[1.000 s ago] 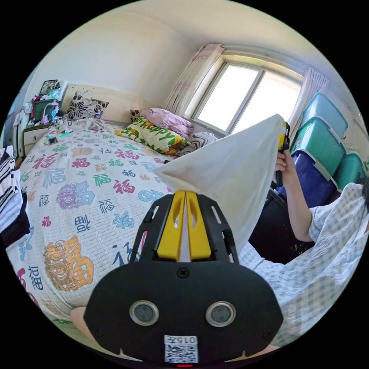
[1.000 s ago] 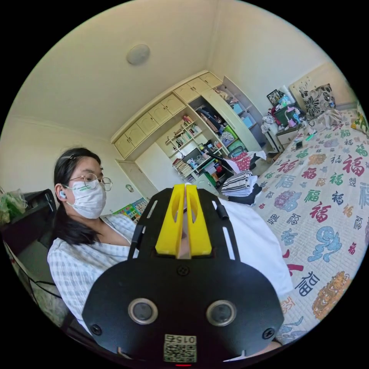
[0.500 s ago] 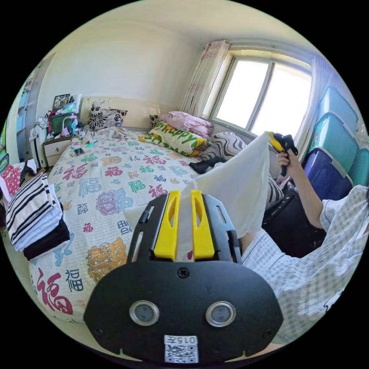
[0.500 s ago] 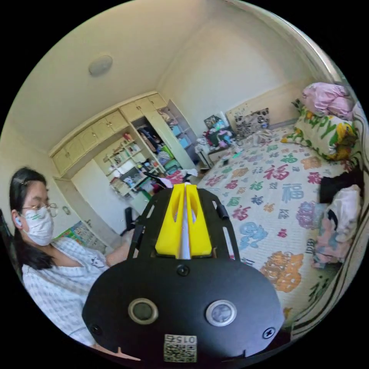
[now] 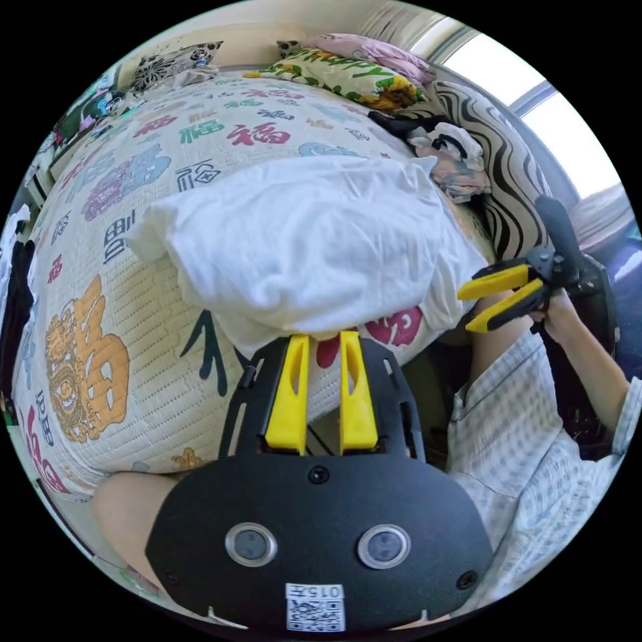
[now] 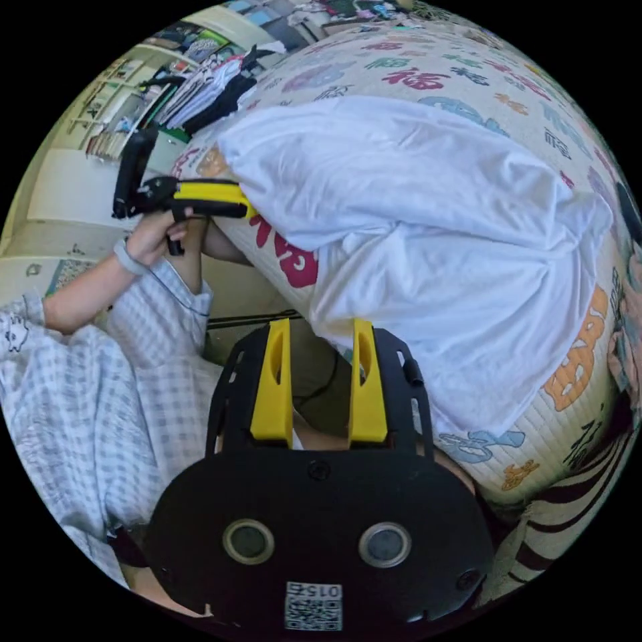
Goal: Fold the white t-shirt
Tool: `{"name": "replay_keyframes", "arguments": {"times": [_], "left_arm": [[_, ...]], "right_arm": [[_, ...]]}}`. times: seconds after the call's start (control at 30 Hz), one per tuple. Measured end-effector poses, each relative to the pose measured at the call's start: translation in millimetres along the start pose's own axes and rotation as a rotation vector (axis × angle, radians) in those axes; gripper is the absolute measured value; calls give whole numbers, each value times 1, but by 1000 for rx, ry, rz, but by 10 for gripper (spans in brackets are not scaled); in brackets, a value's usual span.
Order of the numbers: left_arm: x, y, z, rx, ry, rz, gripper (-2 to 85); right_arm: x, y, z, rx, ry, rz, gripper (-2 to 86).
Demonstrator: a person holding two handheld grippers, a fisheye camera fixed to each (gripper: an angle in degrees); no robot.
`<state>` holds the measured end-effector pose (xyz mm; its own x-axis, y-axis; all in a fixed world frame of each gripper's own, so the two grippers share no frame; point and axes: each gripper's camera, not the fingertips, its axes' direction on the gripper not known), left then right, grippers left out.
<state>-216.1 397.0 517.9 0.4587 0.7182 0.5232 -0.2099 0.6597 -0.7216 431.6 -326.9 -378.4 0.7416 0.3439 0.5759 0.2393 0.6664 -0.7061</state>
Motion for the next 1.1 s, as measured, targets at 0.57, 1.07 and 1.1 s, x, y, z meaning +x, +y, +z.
{"name": "replay_keyframes", "arguments": {"times": [0.57, 1.07, 1.1], "left_arm": [[51, 7, 12, 135, 48, 320, 119], [129, 74, 1, 268, -238, 345, -4], [127, 78, -20, 327, -234, 320, -4]], "right_arm": [[-57, 46, -103, 260, 218, -11, 9], [-134, 133, -165, 466, 26, 79, 6], [-149, 145, -180, 519, 30, 80, 6]]}}
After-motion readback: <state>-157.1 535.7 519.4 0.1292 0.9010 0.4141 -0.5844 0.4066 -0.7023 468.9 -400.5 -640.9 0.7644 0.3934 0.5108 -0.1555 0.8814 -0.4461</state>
